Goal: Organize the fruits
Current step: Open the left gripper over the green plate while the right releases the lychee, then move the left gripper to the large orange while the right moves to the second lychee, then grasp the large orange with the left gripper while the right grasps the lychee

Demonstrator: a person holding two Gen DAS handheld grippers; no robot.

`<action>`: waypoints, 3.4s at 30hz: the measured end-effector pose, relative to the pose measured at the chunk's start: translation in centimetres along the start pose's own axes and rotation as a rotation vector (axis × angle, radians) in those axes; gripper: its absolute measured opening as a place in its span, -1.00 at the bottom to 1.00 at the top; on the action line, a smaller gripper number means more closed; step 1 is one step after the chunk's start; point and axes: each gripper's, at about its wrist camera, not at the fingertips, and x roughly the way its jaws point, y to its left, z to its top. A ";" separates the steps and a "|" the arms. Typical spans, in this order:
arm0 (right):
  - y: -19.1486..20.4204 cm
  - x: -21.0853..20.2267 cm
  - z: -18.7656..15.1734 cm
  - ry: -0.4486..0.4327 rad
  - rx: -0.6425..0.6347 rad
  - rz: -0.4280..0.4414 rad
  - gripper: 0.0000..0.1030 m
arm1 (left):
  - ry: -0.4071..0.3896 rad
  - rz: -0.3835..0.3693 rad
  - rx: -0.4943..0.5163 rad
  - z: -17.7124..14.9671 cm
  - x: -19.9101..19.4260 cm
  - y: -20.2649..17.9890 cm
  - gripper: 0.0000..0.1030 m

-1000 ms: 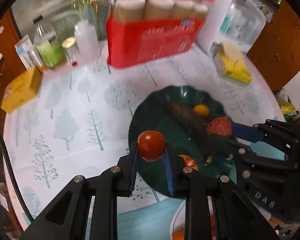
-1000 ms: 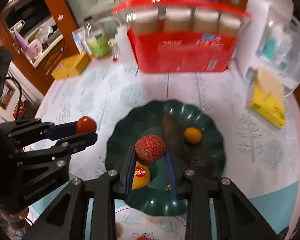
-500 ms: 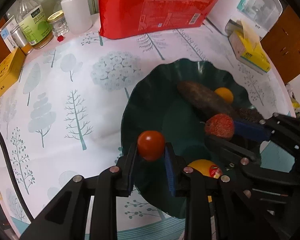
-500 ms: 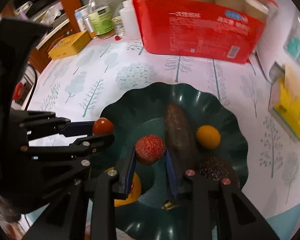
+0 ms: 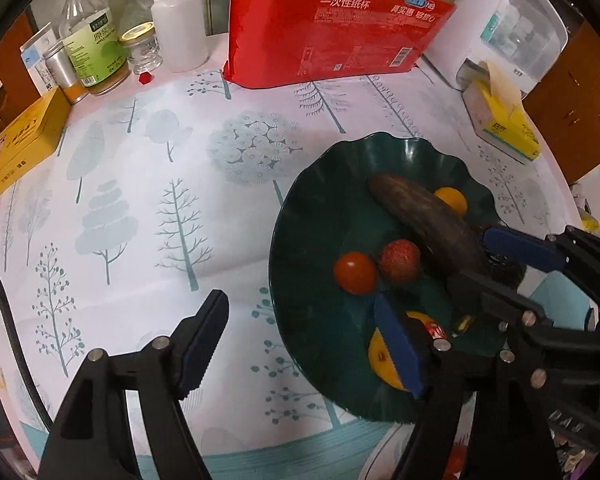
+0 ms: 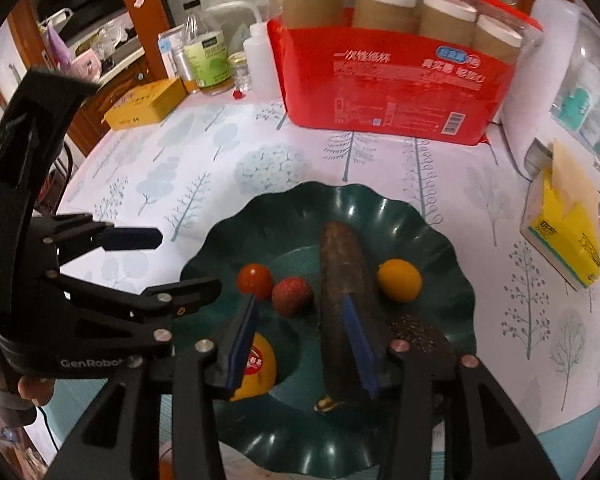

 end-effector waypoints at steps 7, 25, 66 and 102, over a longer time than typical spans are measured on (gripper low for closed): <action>0.2 -2.0 0.2 -0.026 0.029 0.002 -0.12 | -0.029 0.015 0.031 -0.9 -2.5 -0.8 0.45; 2.2 -10.5 -2.0 -0.105 0.069 -0.004 -0.05 | -0.124 0.001 0.041 -5.4 -12.2 -2.0 0.83; 3.8 -15.0 -20.5 -0.088 0.304 -0.022 -0.04 | -0.148 -0.011 0.105 -19.7 -12.8 -6.7 0.97; 8.9 -5.4 -25.2 0.004 0.191 -0.074 -0.45 | -0.002 -0.054 0.124 -20.7 -2.6 -6.7 0.23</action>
